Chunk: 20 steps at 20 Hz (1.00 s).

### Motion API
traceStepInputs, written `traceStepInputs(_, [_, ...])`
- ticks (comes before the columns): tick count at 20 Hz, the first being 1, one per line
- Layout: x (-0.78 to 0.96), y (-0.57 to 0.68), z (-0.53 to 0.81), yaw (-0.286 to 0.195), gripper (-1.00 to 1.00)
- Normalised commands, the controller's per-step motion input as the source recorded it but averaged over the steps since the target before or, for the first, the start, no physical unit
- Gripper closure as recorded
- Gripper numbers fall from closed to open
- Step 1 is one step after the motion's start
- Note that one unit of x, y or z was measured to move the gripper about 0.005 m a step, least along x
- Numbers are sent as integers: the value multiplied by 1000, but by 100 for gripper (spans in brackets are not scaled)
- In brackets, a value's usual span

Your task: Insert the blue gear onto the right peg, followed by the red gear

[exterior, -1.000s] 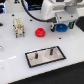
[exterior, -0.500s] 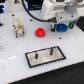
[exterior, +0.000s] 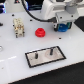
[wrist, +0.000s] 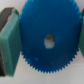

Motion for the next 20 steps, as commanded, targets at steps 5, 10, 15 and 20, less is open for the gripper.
traceStepInputs(5, [300, -215, 505, 0, 100])
traceStepInputs(10, [452, -307, 444, 0, 100])
traceStepInputs(15, [569, -330, 391, 0, 100])
traceStepInputs(20, [670, -366, 423, 0, 100])
